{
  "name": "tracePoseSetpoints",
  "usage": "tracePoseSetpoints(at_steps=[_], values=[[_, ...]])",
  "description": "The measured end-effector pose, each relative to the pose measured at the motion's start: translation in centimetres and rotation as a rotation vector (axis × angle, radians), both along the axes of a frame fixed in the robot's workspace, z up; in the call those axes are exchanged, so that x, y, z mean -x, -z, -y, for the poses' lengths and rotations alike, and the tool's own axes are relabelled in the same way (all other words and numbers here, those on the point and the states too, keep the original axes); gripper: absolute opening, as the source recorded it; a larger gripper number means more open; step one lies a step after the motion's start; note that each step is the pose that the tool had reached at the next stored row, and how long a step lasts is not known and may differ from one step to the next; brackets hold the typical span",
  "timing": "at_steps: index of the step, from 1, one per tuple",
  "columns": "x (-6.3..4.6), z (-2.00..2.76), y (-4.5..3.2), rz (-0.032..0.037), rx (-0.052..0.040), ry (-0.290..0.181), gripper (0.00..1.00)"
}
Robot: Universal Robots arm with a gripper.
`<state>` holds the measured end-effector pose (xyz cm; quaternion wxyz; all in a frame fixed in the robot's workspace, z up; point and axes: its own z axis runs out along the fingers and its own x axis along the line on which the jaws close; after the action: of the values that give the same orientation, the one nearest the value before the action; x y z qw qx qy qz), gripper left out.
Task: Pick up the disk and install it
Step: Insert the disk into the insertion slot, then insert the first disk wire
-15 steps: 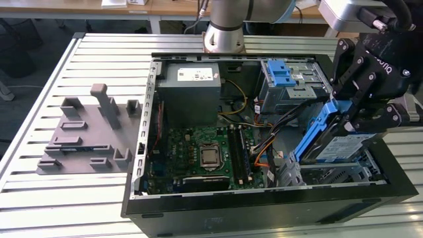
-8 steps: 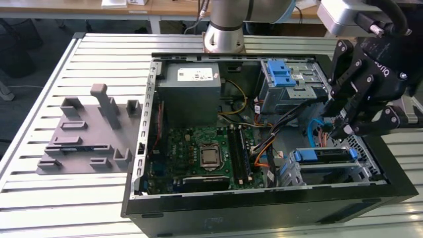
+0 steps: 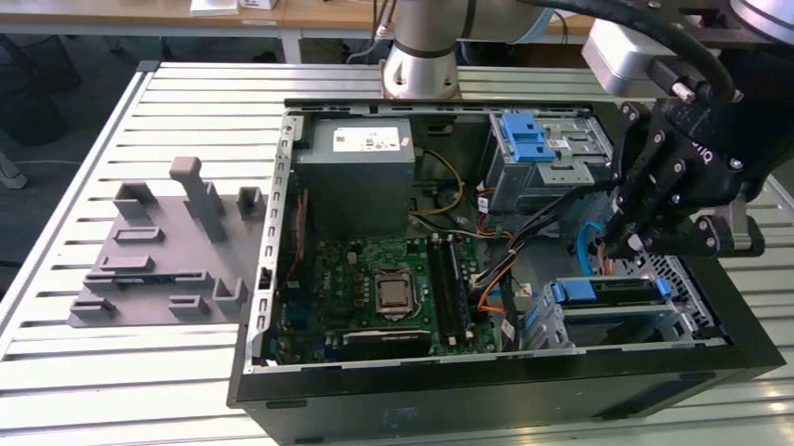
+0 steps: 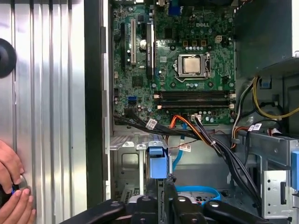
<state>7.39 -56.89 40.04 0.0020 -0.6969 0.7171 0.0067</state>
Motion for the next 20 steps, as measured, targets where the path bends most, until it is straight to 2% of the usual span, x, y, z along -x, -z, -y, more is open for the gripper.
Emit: tracePoseSetpoints(at_steps=[1, 2, 3, 20], values=[[0.0, 0.0, 0.15, 0.0, -0.0001, 0.0, 0.18], [0.0, 0.0, 0.28, 0.0, 0.0001, -0.001, 0.18], [0.0, 0.0, 0.38, 0.0, 0.0001, -0.001, 0.12], [0.0, 0.0, 1.45, 0.0, 0.0, -0.001, 0.12]])
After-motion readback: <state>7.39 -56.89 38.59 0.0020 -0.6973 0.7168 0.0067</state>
